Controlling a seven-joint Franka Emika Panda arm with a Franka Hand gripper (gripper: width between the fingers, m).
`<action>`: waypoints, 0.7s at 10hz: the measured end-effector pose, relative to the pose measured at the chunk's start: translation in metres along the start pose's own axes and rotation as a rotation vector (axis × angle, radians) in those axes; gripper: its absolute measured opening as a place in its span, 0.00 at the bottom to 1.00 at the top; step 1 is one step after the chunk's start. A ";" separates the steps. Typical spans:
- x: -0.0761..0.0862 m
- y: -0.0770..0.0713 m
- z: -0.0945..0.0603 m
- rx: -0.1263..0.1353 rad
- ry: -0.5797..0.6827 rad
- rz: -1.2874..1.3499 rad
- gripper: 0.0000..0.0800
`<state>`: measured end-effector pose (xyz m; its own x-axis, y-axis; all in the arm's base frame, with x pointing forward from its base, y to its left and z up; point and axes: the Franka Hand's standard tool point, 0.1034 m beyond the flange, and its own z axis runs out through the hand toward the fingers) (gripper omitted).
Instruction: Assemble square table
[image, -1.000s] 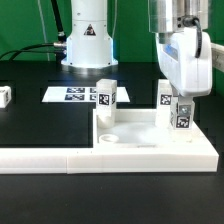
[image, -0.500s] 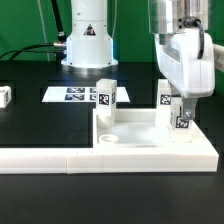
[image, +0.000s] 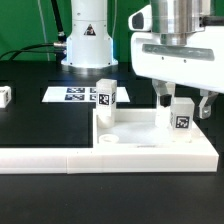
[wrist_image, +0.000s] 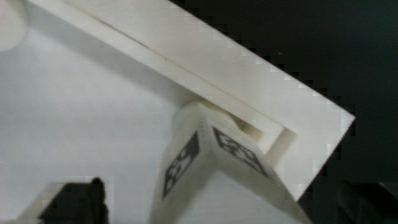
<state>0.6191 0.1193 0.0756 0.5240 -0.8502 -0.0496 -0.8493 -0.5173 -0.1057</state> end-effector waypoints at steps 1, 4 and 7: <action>0.001 0.000 0.000 0.001 0.000 -0.067 0.81; 0.001 -0.001 -0.003 -0.032 -0.002 -0.377 0.81; 0.004 -0.001 -0.004 -0.044 0.009 -0.614 0.81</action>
Offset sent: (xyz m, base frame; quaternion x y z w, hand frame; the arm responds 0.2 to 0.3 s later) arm 0.0104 0.0058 0.0055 -0.0386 -0.0135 -0.2657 0.9632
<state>0.6222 0.1160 0.0796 0.9179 -0.3964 0.0160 -0.3944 -0.9162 -0.0710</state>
